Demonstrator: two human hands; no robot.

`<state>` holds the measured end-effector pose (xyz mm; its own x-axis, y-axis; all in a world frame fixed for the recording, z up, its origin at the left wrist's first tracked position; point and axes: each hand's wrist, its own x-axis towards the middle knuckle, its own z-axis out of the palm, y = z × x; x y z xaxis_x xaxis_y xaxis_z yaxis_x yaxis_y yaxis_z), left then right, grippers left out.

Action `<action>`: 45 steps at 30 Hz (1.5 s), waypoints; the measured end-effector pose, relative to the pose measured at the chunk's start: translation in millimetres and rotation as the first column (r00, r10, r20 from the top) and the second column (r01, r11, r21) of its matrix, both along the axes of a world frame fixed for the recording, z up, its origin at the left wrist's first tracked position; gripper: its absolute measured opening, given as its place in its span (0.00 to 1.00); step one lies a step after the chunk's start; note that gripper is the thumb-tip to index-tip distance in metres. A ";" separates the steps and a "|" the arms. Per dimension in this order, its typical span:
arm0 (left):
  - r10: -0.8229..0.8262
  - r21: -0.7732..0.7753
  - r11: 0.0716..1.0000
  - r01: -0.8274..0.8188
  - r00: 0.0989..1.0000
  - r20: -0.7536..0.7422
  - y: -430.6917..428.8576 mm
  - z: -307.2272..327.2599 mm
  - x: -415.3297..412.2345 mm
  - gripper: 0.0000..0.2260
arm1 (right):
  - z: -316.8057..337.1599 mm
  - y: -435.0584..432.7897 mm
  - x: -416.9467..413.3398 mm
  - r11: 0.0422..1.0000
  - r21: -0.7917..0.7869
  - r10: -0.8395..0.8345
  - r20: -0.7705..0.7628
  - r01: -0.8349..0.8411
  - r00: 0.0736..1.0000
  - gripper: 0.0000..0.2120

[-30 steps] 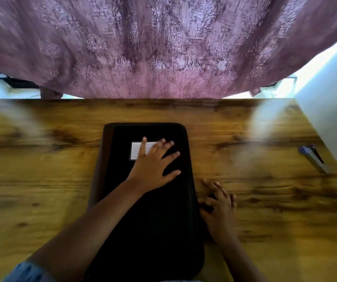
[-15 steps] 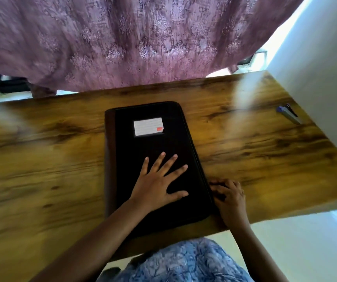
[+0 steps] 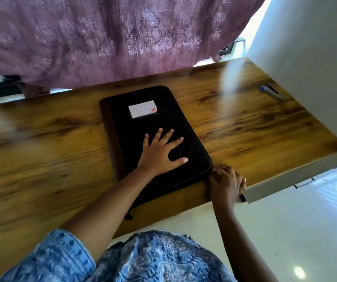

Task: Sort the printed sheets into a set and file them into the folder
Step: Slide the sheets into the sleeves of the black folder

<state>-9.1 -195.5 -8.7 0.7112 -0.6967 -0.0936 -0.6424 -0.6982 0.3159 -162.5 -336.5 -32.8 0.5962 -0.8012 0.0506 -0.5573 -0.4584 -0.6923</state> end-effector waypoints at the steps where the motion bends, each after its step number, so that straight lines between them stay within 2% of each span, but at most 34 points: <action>1: -0.030 -0.096 0.995 0.018 0.992 -0.122 4.3 5.6 5.3 0.27 | 1.8 -2.8 3.4 1.000 0.018 -0.009 -0.030 0.009 1.000 0.08; 2: -0.083 -0.188 0.981 0.036 0.965 -0.249 13.0 11.1 11.2 0.24 | 3.0 -5.5 6.3 1.000 0.025 -0.006 -0.060 0.008 0.998 0.09; 3: -0.147 -0.226 0.971 0.077 0.939 -0.312 25.7 16.0 16.8 0.23 | 3.0 -7.8 8.8 1.000 0.024 0.003 -0.093 -0.001 0.996 0.09; 4: -0.211 -0.189 0.969 0.159 0.932 -0.295 39.9 18.7 21.8 0.24 | 3.5 -9.7 10.6 1.000 0.022 0.008 -0.113 -0.005 0.994 0.09; 6: -0.311 0.042 0.946 0.321 0.937 -0.156 68.2 16.6 24.5 0.31 | 2.4 -7.2 10.6 0.999 0.050 -0.007 -0.100 0.012 0.995 0.08; 7: -0.338 0.140 0.927 0.348 0.937 -0.090 77.9 12.5 22.9 0.32 | 3.7 -2.9 9.7 0.996 0.078 -0.036 -0.066 0.041 0.997 0.08; 8: -0.343 0.176 0.922 0.345 0.938 -0.041 84.3 6.3 19.5 0.32 | 3.4 4.1 7.3 0.990 0.112 -0.081 -0.025 0.083 0.996 0.08; 11: -0.324 0.126 0.939 0.319 0.946 0.020 82.7 -3.9 13.8 0.29 | 2.4 35.8 -0.9 0.958 0.196 -0.229 0.085 0.209 0.970 0.07; 17: -0.318 0.068 0.947 0.313 0.945 0.072 81.6 -11.0 15.6 0.29 | -13.3 130.9 -2.6 0.972 0.214 -0.146 0.249 0.093 0.957 0.03; 21: -0.297 0.040 0.955 0.295 0.952 0.072 81.9 -11.2 15.5 0.28 | -16.9 170.7 -2.5 0.959 0.281 -0.119 0.252 0.044 0.960 0.03; 26: -0.287 0.036 0.958 0.285 0.954 0.089 81.1 -12.0 13.1 0.28 | -19.3 206.4 -1.5 0.931 0.363 -0.078 0.146 0.020 0.986 0.04; 29: -0.278 0.039 0.961 0.276 0.956 0.095 81.7 -11.4 11.5 0.28 | -18.7 216.4 -3.8 0.931 0.365 -0.024 0.134 -0.027 0.991 0.03; 33: -0.247 -0.003 0.969 0.248 0.965 0.087 84.6 -11.7 7.3 0.29 | -7.7 207.4 -14.2 0.899 0.418 0.131 0.024 -0.129 0.991 0.06; 35: -0.214 -0.039 0.975 0.219 0.971 0.104 88.4 -11.0 4.9 0.32 | 3.4 195.2 -24.6 0.875 0.442 0.203 0.032 -0.196 0.979 0.08; 36: -0.196 -0.065 0.977 0.204 0.974 0.110 89.7 -11.0 4.1 0.33 | 9.1 186.7 -31.1 0.867 0.455 0.198 0.059 -0.203 0.978 0.11; 38: -0.155 -0.116 0.978 0.171 0.978 0.137 92.4 -10.6 0.3 0.36 | 24.7 161.7 -42.2 0.879 0.459 0.075 0.135 -0.130 0.988 0.19; 39: -0.136 -0.126 0.980 0.156 0.979 0.154 93.8 -10.2 -2.0 0.36 | 31.2 146.0 -45.5 0.899 0.431 0.009 0.158 -0.078 0.987 0.21; 41: -0.112 -0.120 0.983 0.137 0.975 0.191 93.3 -8.4 -4.0 0.37 | 42.9 107.8 -43.5 0.953 0.299 -0.013 0.177 -0.042 0.984 0.17; 44: 0.053 -0.146 0.989 -0.027 0.983 0.177 93.8 -6.8 -9.1 0.40 | 51.3 53.2 -10.2 0.971 0.204 0.116 0.064 -0.126 0.991 0.10; 45: 0.151 -0.172 0.977 -0.126 0.978 0.142 92.6 -5.7 -9.9 0.41 | 51.0 37.6 7.0 0.967 0.203 0.160 0.000 -0.156 0.987 0.13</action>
<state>-19.0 -102.9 -14.4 0.7991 -0.5870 0.1298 -0.5924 -0.7321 0.3363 -155.5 -298.9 18.2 0.7154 -0.6896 -0.1127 -0.5007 -0.3934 -0.7711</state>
